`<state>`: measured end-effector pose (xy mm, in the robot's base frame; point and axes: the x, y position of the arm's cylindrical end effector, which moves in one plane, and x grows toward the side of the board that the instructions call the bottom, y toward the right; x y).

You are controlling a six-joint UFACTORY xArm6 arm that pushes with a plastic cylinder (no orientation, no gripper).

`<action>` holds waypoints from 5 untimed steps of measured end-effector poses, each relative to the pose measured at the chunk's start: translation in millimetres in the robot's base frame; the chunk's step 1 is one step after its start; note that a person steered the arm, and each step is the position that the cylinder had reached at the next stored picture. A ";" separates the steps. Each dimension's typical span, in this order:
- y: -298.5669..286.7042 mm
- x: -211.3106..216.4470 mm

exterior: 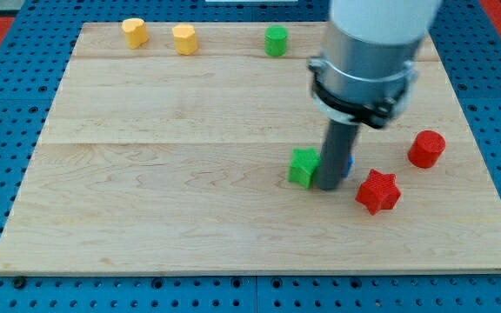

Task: Keep the green star in between the yellow hexagon and the green circle

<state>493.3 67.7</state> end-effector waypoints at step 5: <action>-145.4 -154.8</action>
